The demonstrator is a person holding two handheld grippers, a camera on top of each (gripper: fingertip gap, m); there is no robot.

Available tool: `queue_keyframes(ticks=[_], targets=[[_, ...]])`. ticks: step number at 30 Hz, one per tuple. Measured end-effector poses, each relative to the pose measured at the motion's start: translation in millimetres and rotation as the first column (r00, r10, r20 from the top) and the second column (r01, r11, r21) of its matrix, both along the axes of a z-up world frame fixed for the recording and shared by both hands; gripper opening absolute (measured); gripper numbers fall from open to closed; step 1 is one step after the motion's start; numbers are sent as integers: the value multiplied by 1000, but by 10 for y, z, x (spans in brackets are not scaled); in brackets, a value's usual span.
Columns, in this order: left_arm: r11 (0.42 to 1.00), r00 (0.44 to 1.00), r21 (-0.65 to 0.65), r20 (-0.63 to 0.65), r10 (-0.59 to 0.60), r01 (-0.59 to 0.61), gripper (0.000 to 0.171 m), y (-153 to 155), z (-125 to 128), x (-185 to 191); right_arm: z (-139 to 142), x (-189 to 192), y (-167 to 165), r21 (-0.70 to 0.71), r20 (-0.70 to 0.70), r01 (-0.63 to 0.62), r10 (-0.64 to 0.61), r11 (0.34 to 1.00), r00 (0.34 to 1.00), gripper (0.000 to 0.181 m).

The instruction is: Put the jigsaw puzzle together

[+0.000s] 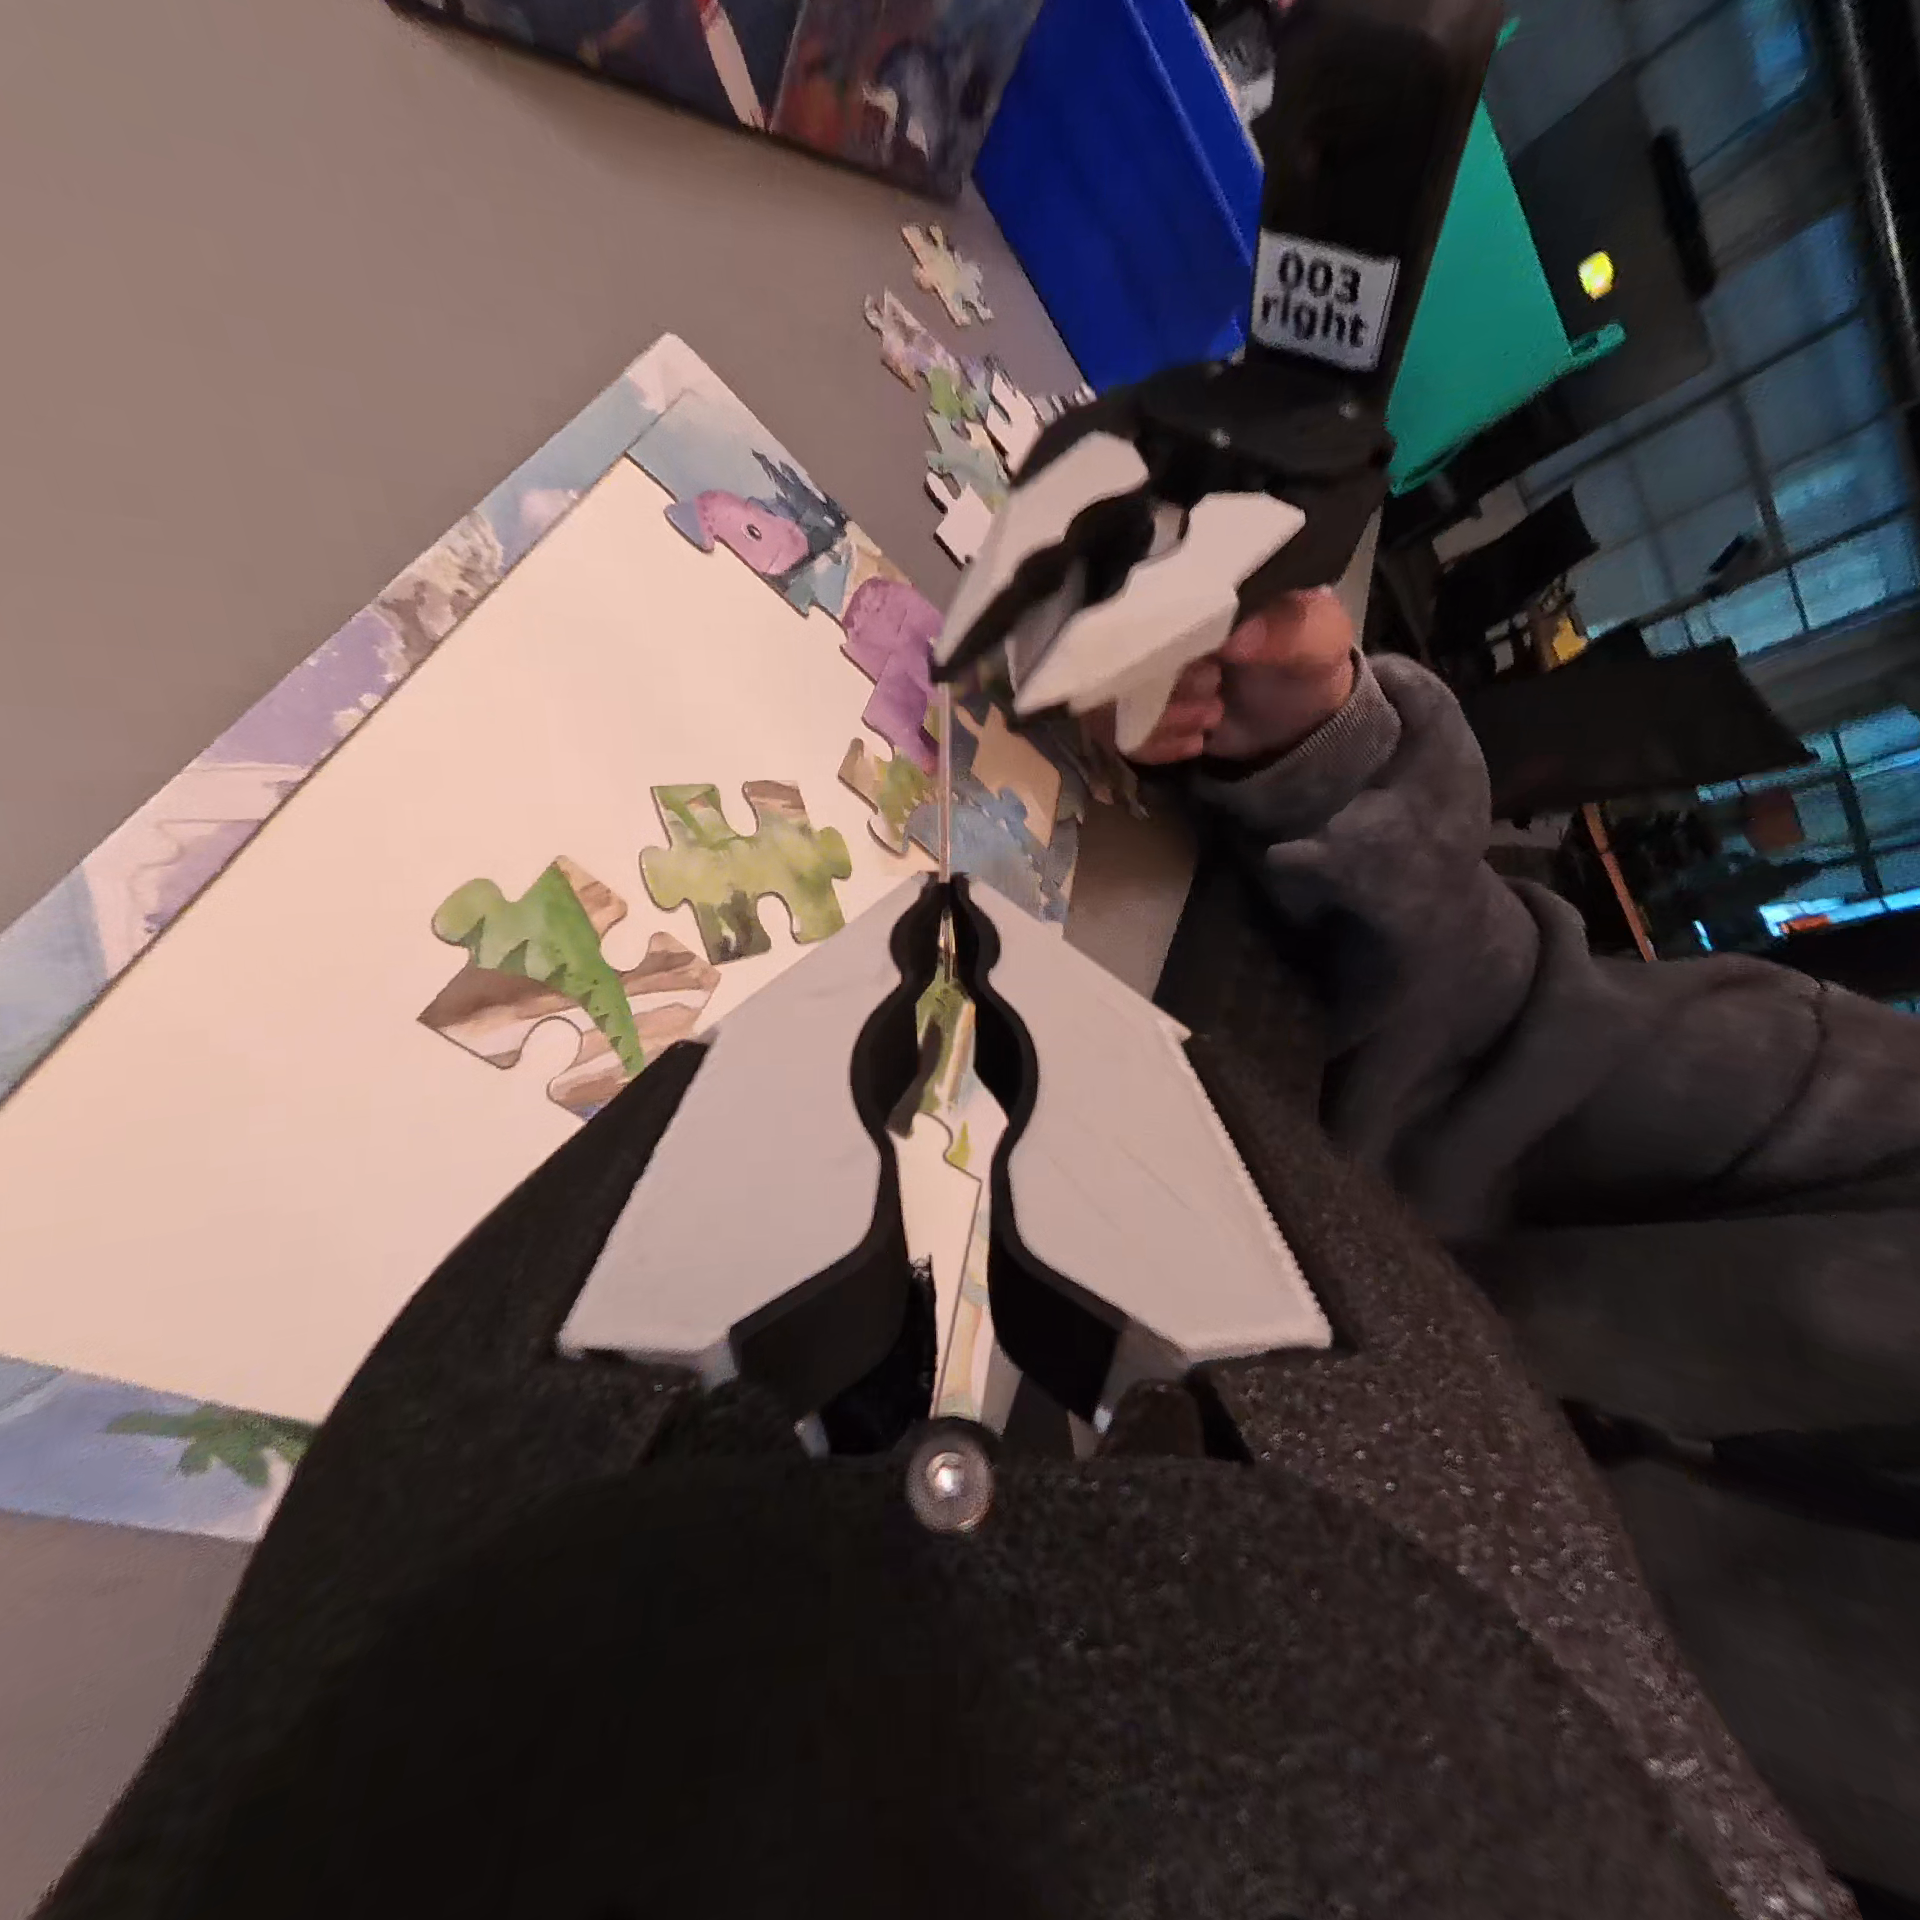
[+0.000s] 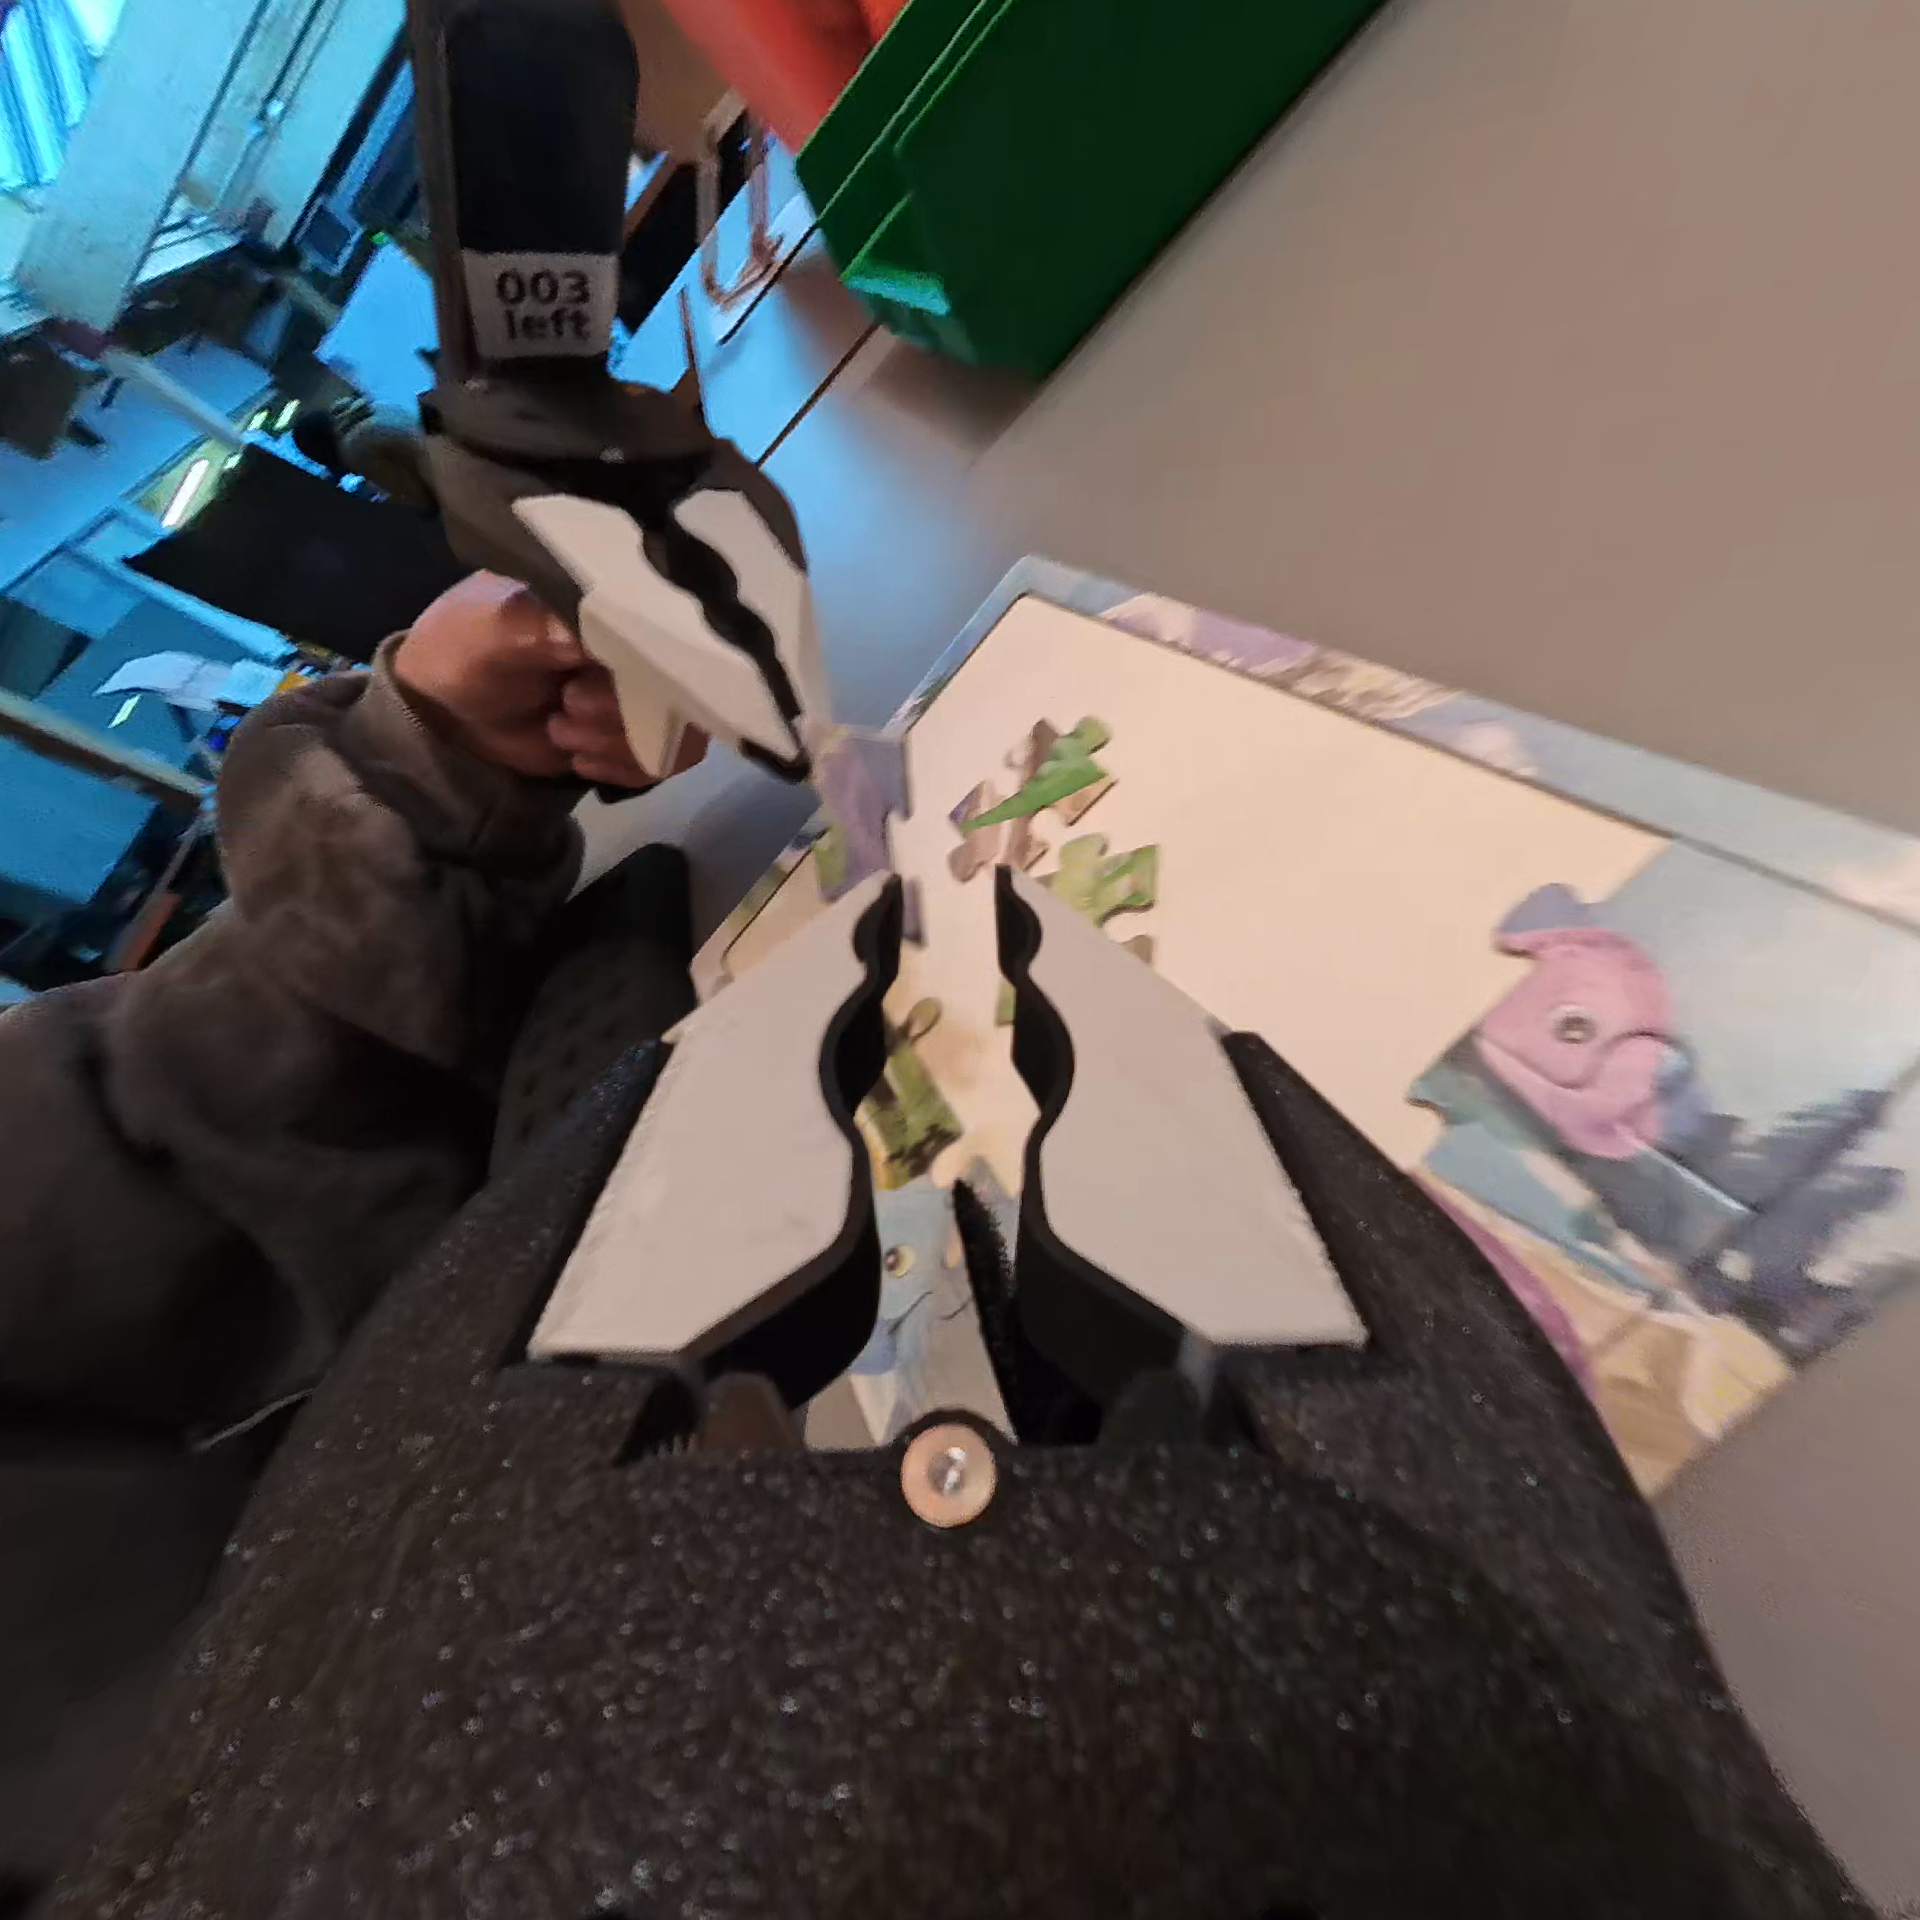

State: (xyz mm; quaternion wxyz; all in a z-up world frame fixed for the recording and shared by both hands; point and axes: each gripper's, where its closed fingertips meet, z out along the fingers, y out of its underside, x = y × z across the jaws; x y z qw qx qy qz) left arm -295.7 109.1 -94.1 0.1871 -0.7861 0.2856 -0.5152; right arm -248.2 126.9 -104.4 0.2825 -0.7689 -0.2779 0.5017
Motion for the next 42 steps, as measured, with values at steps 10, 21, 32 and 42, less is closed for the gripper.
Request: queue_keyframes(ticks=[10, 21, 32, 42], targets=[[974, 974, -11, -11, -225, 225, 2, 111, -117, 212, -106, -65, -45, -44, 43, -81, 83, 996, 996, 19], [962, 972, 142, 8, -236, 233, 3, 306, -171, 399, -113, 79, 83, 3, 79, -33, 33, 999, 996, 1], [970, 981, 178, 70, -178, 164, 2, 357, -78, 364, -117, 33, 76, -78, -7, -58, 58, 995, 998, 1], [985, 992, 141, 67, -109, 98, 3, 499, -148, 443, -236, 54, 155, -45, 63, -9, 11, 999, 998, 1]])
